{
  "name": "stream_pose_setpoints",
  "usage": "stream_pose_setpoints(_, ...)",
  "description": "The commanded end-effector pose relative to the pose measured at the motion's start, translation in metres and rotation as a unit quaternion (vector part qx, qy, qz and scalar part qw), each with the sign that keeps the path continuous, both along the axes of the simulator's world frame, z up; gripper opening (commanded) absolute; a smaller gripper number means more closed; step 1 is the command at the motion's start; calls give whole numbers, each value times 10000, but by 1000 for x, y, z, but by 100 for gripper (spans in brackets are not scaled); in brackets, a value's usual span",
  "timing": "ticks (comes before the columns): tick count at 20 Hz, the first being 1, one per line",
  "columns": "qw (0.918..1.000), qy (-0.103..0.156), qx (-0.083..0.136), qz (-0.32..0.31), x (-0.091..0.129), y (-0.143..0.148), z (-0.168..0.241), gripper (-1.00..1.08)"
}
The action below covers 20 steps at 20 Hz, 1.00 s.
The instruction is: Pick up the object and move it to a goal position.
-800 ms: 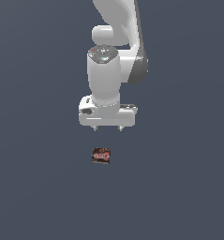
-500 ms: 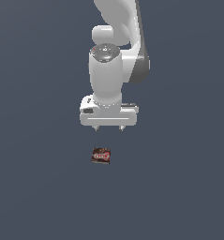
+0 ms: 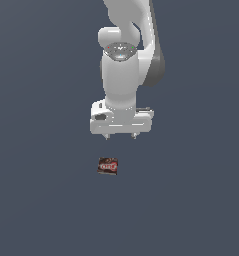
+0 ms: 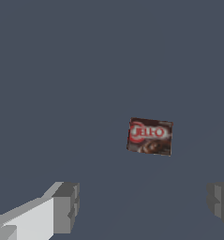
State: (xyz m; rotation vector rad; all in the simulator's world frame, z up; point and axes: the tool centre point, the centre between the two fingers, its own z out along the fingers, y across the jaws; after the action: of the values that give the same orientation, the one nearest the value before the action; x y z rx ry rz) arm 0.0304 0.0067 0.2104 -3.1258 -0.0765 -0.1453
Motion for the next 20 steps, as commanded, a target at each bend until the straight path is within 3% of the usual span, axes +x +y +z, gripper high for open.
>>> stream_pose_setpoints(1,10000,3,-5,21,0,0,-1,100)
stream_pose_setpoints(13,9974,54,-110,710,5,-6,-14,100)
stream_pose_setpoints(20,9881,119,-213,1522,10,-12,-31,100)
